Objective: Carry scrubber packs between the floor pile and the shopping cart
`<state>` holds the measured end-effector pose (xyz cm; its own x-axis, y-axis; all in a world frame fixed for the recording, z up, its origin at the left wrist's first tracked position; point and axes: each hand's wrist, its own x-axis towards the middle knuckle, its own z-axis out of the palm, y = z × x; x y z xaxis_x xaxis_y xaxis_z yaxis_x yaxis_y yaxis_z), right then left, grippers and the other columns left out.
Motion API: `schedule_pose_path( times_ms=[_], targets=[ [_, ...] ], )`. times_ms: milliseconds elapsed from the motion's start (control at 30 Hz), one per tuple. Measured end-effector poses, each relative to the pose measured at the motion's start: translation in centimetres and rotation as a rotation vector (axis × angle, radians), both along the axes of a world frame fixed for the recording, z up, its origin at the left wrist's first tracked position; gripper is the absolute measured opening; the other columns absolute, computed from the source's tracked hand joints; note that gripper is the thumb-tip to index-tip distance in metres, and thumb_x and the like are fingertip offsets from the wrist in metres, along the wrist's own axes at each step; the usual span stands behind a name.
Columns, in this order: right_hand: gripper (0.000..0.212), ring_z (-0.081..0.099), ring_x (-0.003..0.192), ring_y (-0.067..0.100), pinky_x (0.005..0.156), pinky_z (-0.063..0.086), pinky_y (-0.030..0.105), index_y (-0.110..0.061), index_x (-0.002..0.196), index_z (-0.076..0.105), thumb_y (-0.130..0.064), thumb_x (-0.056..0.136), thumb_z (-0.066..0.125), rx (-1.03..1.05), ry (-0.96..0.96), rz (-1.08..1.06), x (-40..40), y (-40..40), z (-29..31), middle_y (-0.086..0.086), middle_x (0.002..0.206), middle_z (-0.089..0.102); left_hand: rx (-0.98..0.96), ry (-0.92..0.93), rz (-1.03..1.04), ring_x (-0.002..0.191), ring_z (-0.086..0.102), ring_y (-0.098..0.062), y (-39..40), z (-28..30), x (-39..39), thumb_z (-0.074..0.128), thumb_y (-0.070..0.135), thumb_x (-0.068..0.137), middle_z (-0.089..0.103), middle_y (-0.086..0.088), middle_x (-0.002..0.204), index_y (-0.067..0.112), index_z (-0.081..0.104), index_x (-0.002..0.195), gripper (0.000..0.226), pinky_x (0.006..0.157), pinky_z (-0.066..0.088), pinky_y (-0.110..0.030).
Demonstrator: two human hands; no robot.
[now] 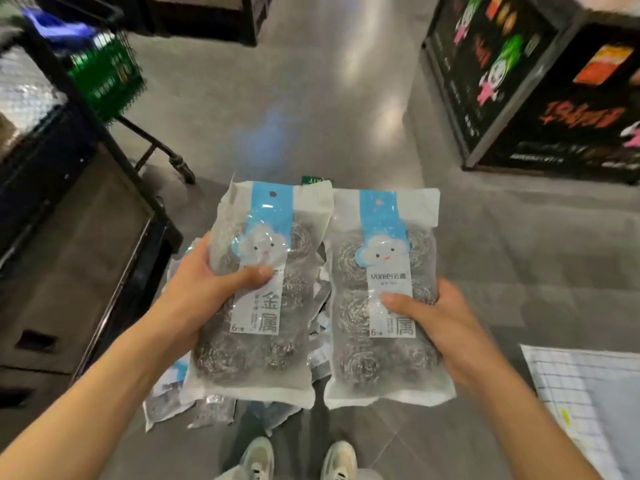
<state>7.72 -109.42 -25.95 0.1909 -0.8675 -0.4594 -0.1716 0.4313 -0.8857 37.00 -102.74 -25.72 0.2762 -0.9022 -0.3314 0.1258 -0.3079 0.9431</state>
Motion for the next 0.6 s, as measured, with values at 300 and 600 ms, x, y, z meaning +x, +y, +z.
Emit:
schedule_pose_path(
  times_ms=[300, 600],
  targets=[
    [0.042, 0.078, 0.095, 0.031, 0.09, 0.059, 0.049, -0.013, 0.119, 0.069, -0.011, 0.079, 0.082, -0.213, -0.115, 0.003, 0.3, 2.5, 30.0, 0.011, 0.103, 0.08, -0.21, 0.006, 0.014, 0.086, 0.078, -0.027, 3.3, 27.8, 0.1, 0.09, 0.008, 0.065, 0.08, -0.011, 0.102, 0.013, 0.065, 0.123, 0.064, 0.063, 0.062, -0.032],
    [0.054, 0.078, 0.096, 0.027, 0.09, 0.059, 0.046, -0.018, 0.121, 0.07, -0.023, 0.07, 0.084, -0.468, -0.131, -0.041, 1.1, 3.7, 40.4, 0.006, 0.105, 0.08, -0.465, -0.045, 0.008, 0.076, 0.077, -0.014, 2.4, 38.9, 0.0, 0.079, 0.003, 0.079, 0.081, -0.002, 0.092, 0.013, 0.066, 0.119, 0.044, 0.06, 0.058, -0.022]
  ],
)
